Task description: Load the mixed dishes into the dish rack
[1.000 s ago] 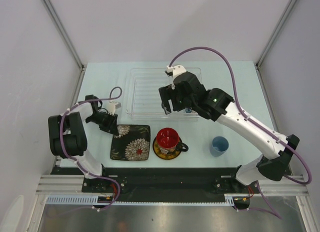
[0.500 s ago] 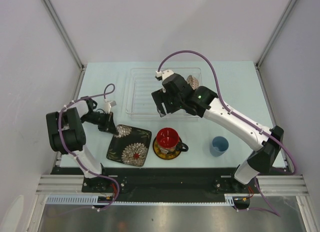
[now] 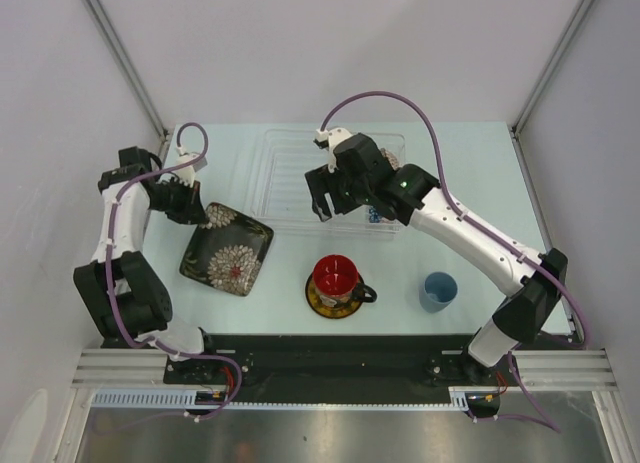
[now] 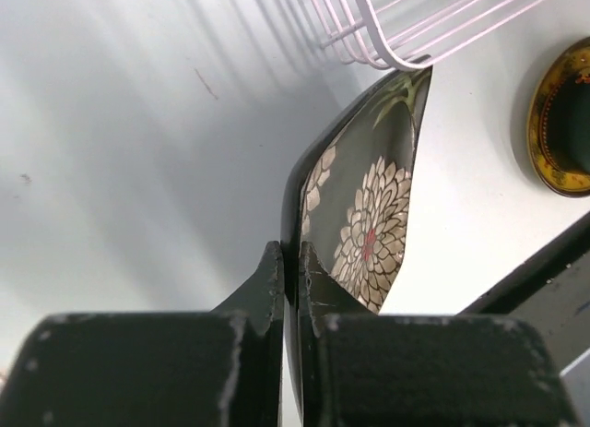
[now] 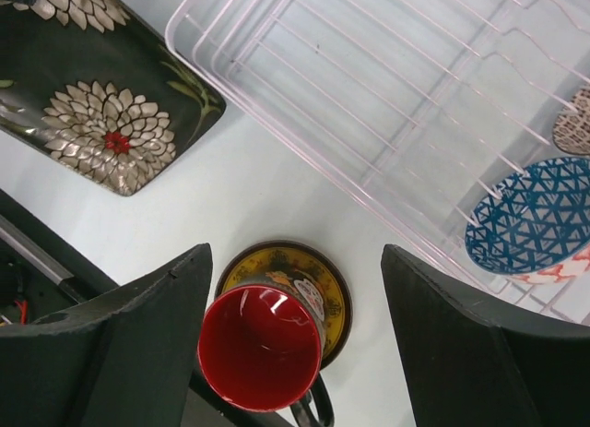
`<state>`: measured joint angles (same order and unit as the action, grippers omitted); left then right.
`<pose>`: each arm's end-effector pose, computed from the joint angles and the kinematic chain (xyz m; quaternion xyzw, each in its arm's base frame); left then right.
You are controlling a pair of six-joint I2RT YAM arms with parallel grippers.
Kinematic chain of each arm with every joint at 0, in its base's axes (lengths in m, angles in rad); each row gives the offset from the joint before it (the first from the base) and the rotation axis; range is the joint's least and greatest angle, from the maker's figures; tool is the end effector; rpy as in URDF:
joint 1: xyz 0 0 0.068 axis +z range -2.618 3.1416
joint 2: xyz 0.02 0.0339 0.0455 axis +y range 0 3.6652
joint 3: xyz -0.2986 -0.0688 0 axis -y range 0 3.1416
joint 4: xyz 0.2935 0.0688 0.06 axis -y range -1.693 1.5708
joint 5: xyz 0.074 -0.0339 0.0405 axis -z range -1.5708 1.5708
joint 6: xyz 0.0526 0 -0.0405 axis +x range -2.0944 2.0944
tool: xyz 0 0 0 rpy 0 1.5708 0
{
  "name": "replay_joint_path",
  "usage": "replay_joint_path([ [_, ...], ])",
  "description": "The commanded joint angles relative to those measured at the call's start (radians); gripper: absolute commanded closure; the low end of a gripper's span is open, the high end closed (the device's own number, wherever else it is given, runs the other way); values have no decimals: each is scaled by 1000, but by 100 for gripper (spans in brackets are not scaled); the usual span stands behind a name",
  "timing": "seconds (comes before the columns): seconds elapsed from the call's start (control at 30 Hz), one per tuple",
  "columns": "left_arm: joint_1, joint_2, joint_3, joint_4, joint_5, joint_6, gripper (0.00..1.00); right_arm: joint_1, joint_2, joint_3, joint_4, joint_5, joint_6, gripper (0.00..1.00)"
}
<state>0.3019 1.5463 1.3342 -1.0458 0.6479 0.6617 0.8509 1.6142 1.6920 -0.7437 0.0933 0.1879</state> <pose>0.3416 0.0731 0.2986 0.2163 0.9124 -0.2102 0.2766 0.2808 0.3128 0.4164 -0.2731 0.8561 0.1803 0.3999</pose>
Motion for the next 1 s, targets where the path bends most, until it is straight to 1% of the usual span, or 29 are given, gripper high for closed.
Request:
replay_joint_path([
  [0.0,6,-43,60,-45,93,-30,100,-33,21,17,67,-119,-22,20],
  [0.17,5,-63,63,-71,56,6,100,-75,21,3,98,-181,-7,20],
  [0.33,6,-66,89,-155,6,120,99,-85,49,-2,127,-242,-5,18],
  [0.43,5,-54,124,-215,10,177,100,-87,64,1,156,-286,-7,17],
  [0.6,-13,-15,229,-273,55,179,100,-87,90,32,188,-359,-21,16],
  [0.73,-84,-3,289,-292,82,148,100,-85,69,-9,259,-449,-42,14],
  [0.87,-191,3,322,-280,122,87,100,-87,0,-106,424,-497,-53,14],
  [0.97,-240,23,381,-276,160,56,100,-90,-14,-133,463,-529,-59,13],
])
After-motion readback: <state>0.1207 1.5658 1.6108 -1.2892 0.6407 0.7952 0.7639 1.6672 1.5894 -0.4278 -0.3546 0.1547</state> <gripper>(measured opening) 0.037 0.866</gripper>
